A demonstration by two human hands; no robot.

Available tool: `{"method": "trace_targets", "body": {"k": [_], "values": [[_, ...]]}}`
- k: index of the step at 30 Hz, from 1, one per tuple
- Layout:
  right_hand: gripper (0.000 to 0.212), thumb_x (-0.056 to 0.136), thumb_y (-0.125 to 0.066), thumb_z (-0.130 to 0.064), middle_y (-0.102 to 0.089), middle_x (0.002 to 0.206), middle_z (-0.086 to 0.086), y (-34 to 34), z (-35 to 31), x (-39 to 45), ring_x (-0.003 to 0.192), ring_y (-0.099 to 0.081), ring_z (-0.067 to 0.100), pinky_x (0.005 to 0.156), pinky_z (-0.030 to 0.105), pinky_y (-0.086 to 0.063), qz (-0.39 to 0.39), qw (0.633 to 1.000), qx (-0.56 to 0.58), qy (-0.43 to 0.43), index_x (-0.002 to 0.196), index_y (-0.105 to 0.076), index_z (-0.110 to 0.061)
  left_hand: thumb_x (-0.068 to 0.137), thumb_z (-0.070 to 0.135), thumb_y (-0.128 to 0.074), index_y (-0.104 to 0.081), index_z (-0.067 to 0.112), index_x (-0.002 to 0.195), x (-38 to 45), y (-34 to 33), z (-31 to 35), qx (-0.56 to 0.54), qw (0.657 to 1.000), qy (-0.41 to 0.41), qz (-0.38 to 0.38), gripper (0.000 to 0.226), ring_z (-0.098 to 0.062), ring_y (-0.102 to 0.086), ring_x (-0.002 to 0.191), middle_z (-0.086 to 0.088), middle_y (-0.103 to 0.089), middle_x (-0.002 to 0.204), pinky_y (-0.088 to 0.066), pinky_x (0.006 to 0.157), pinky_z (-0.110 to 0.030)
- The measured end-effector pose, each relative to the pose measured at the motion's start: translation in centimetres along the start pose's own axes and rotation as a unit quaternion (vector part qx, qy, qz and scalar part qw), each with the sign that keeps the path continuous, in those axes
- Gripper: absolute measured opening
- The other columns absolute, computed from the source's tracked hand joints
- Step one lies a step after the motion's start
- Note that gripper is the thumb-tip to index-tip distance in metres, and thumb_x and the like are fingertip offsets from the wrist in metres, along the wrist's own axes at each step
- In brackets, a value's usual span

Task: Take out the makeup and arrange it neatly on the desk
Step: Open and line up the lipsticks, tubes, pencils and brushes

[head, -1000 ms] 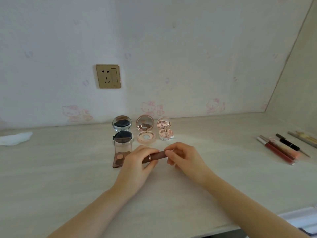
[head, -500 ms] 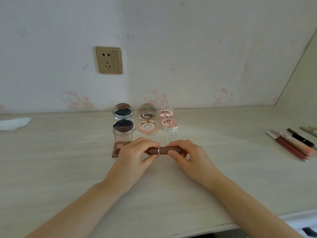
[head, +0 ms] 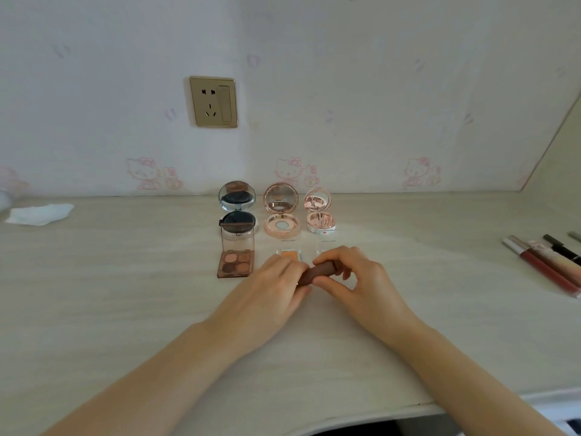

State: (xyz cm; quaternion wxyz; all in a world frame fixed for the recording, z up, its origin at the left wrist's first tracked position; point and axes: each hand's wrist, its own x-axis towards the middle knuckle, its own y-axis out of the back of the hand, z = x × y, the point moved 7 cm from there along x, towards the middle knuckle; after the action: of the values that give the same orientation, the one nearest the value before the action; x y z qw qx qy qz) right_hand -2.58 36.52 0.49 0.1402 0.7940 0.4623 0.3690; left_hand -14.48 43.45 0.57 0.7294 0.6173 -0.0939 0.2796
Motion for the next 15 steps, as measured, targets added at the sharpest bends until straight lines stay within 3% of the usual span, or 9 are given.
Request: {"method": "trace_targets", "body": {"k": [6, 10, 15], "values": [[0.023, 0.084, -0.07, -0.024, -0.064, 0.089, -0.014, 0.0, -0.1, 0.1, 0.081, -0.051, 0.009, 0.075, 0.018, -0.043, -0.003, 0.999, 0.034, -0.003, 0.094, -0.061, -0.042, 0.1, 0.037, -0.038, -0.043, 0.019, 0.104, 0.0, 0.3, 0.3, -0.002, 1.0, 0.026, -0.013, 0.019, -0.01, -0.037, 0.072, 0.012, -0.037, 0.079, -0.026, 0.061, -0.026], [0.02, 0.085, -0.069, -0.026, -0.063, 0.091, -0.018, -0.1, -0.1, 0.1, 0.082, -0.052, 0.011, 0.076, 0.02, -0.044, -0.02, 0.999, 0.039, 0.007, 0.095, -0.061, -0.042, 0.098, 0.044, -0.041, -0.043, 0.025, 0.092, 0.2, 0.4, -0.2, -0.084, 0.995, 0.033, -0.052, 0.02, -0.011, -0.046, 0.062, 0.008, -0.048, 0.068, -0.032, 0.055, -0.028], [0.016, 0.08, -0.061, -0.044, -0.065, 0.091, -0.016, -0.2, -0.3, 0.2, 0.083, -0.057, 0.015, 0.074, 0.021, -0.045, -0.016, 0.998, 0.058, 0.011, 0.095, -0.062, -0.04, 0.094, 0.049, -0.049, -0.051, 0.023, 0.104, 0.0, 0.6, -1.0, -0.147, 0.987, 0.05, -0.053, 0.029, -0.012, -0.051, 0.067, 0.004, -0.057, 0.075, -0.04, 0.062, -0.032]]}}
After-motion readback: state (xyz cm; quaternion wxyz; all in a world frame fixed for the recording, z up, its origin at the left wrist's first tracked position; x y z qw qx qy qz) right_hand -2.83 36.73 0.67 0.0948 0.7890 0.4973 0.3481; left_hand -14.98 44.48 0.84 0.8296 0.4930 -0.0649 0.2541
